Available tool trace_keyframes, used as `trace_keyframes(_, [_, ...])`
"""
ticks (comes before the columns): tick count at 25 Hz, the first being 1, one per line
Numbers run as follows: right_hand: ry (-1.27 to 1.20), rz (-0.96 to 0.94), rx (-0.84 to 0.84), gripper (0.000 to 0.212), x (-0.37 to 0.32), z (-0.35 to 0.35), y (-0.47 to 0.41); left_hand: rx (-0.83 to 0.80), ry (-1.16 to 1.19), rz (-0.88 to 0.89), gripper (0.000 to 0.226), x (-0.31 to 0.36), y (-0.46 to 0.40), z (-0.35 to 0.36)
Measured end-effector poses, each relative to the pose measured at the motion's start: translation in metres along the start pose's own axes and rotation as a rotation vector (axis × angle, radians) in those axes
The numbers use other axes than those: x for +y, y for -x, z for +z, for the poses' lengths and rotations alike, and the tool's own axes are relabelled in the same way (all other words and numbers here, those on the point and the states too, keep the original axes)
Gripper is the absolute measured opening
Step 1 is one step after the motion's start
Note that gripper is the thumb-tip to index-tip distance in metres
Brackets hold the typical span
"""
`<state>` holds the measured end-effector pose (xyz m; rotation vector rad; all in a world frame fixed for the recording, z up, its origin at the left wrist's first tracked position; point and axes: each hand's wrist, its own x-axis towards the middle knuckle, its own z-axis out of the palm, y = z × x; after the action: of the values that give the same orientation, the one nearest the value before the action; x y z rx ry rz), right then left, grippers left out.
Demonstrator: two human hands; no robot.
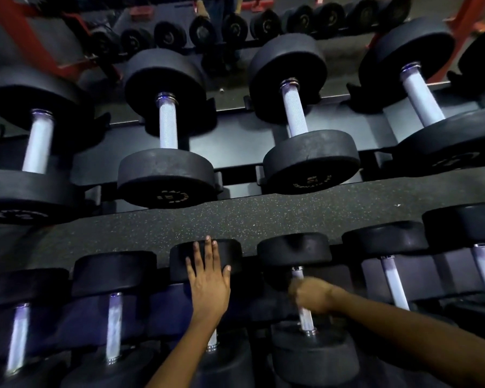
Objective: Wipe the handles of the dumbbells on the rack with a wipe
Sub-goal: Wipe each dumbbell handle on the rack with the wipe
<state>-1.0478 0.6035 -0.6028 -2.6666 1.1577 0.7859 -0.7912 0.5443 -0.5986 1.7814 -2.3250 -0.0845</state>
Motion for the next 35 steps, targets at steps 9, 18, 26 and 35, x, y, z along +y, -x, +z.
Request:
trace_keyframes(9, [0.081,0.092,-0.254,0.034,-0.041,-0.006,-0.029,-0.063,-0.013,-0.016,0.068,-0.003,-0.001,0.003])
trace_keyframes(18, [-0.092,-0.197,0.131,0.037,0.027,0.045,0.038,-0.095,0.013,0.000,0.069,-0.004,-0.003,0.001])
trace_keyframes(26, [0.011,-0.223,0.310,0.037,0.016,0.069,0.032,-0.174,-0.005,0.016,0.082,-0.008,-0.008,-0.003])
trace_keyframes(35, [-1.027,0.829,0.557,0.039,0.009,0.066,0.057,-0.286,0.047,-0.024,0.083,-0.004,-0.010,-0.009])
